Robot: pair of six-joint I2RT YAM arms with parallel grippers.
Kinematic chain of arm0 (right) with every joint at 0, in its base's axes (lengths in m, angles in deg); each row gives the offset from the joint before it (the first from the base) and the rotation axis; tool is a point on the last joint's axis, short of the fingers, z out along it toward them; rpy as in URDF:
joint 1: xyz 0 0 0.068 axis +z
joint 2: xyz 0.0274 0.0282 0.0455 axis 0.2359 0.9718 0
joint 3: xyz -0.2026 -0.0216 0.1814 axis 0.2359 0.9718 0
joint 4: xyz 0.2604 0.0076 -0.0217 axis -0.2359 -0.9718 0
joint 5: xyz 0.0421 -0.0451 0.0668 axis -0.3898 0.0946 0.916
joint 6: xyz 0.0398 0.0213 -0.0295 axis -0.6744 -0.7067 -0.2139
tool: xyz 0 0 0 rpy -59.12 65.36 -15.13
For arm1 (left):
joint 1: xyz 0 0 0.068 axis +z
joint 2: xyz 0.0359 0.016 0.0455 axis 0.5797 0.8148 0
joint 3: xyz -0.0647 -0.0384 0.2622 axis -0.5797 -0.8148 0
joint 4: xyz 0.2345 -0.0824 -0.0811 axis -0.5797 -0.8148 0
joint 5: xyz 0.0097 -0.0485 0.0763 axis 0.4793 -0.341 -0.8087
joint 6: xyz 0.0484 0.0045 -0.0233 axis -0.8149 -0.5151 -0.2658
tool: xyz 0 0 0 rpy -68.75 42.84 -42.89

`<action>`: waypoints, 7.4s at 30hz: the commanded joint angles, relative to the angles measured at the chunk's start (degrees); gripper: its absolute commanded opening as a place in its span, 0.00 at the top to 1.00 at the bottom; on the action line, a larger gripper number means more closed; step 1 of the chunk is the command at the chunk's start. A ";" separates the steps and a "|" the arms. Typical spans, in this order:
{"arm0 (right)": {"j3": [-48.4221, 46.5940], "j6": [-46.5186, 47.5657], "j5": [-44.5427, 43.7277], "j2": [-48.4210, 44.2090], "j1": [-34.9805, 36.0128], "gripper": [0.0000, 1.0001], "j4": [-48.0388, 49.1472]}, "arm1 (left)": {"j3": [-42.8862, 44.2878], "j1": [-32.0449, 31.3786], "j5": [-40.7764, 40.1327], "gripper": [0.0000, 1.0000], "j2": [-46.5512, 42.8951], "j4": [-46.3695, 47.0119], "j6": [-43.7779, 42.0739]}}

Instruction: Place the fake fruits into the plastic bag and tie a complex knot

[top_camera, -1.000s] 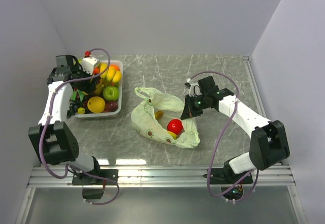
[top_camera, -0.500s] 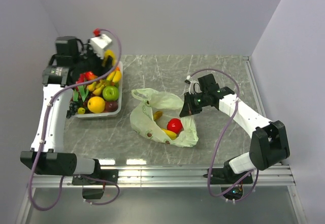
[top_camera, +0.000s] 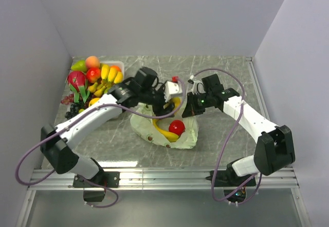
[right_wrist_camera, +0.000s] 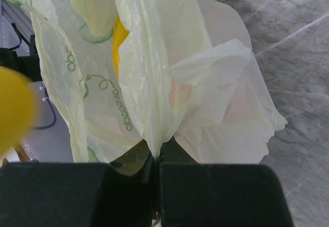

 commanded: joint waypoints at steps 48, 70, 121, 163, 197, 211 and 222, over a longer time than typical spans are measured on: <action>0.15 0.75 0.66 -1.60 -1.70 1.00 0.71 | -11.64 47.24 -6.50 0.14 -15.03 -18.70 -0.92; -0.46 1.18 0.14 -0.55 -1.69 1.00 -0.08 | -13.49 33.42 -23.03 0.11 -3.33 -12.61 0.49; -3.01 0.48 -0.48 0.15 -1.78 1.00 -0.34 | 12.08 3.01 -1.67 0.26 11.96 -12.08 6.91; -2.05 1.27 -0.92 0.68 -1.78 1.00 -0.87 | -8.48 54.25 -11.52 0.01 -4.12 -17.98 -4.87; -2.92 0.57 -0.04 1.12 -1.78 1.00 -0.17 | 16.83 39.16 3.86 0.48 -6.05 -18.95 8.47; -2.57 0.48 -0.13 -0.37 -1.78 1.00 -0.17 | 5.15 3.90 0.89 0.45 -0.78 -6.90 10.25; -2.57 0.04 -0.13 -0.99 -1.78 1.00 0.35 | 1.10 -2.08 -3.69 0.41 7.91 1.36 10.95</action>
